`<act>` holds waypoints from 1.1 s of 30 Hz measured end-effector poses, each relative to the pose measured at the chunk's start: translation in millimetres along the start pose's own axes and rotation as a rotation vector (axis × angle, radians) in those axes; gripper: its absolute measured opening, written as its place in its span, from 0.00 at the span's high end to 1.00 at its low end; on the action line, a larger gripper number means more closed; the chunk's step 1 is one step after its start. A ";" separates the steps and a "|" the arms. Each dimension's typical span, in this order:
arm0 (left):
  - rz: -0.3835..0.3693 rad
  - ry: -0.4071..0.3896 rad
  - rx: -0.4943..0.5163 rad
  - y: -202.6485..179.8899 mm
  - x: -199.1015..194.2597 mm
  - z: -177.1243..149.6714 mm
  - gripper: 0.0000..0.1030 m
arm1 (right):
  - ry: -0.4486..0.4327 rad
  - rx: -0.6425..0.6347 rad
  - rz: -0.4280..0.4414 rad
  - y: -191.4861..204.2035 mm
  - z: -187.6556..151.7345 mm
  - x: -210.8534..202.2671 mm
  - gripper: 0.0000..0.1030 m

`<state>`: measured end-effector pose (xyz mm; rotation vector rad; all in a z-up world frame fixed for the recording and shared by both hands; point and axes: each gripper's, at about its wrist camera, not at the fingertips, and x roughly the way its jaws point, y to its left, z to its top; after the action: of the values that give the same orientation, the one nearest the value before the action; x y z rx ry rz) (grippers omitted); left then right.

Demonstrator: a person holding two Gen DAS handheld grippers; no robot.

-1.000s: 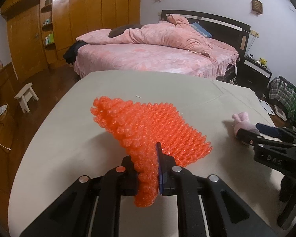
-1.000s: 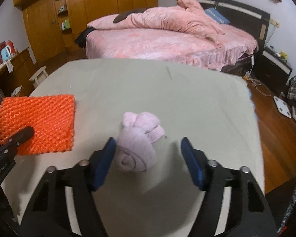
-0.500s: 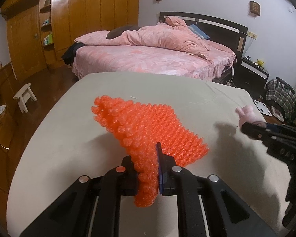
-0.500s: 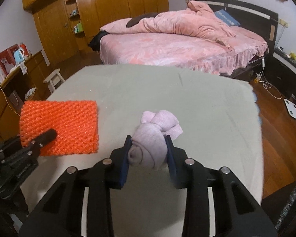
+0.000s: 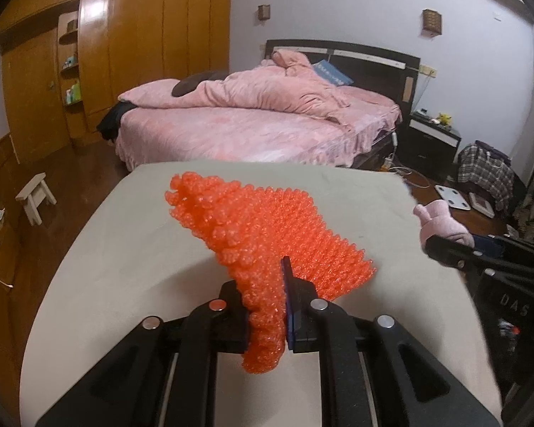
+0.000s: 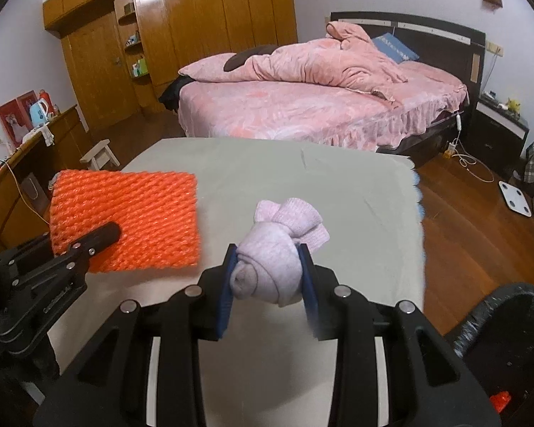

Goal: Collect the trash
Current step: 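Carry the orange mesh and pink sock over the bin and open both tools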

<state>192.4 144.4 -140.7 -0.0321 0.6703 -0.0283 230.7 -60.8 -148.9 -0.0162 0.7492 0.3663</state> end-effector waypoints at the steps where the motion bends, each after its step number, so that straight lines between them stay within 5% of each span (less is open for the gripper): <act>1: -0.007 -0.007 0.005 -4.7 -5.5 0.4 0.87 | -0.010 0.002 0.002 -1.1 -1.4 -9.7 0.68; 33: -0.168 -0.133 0.091 -107.3 -119.2 12.3 0.87 | -0.186 0.044 -0.065 -58.1 -31.9 -178.2 0.68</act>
<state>104.9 41.8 -52.9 -0.0028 0.5310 -0.2167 109.1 -176.6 -60.0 0.0343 0.5710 0.2851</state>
